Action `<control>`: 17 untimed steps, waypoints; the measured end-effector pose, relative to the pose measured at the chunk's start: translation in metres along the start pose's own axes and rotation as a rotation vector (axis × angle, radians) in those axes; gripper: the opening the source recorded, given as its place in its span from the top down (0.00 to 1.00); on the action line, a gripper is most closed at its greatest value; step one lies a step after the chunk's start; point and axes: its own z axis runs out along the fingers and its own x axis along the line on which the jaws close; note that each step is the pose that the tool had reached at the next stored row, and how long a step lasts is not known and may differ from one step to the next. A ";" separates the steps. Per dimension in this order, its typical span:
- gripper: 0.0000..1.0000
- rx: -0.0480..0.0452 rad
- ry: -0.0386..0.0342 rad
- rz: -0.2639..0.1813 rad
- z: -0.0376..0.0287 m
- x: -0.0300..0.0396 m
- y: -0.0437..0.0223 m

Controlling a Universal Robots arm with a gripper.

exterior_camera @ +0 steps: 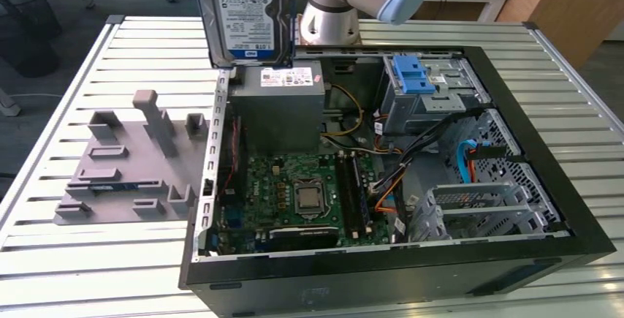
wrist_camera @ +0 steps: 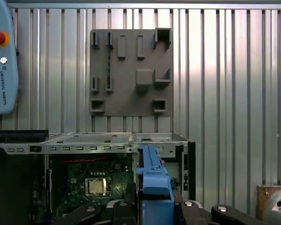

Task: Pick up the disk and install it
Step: 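Pick up the disk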

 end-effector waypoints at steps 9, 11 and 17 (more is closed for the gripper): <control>0.64 -0.0001 0.0001 0.000 0.0000 0.0031 -0.0003; 0.64 0.0000 0.0000 0.000 0.0000 0.0032 -0.0003; 0.64 0.0000 0.0001 0.000 0.0000 0.0031 -0.0073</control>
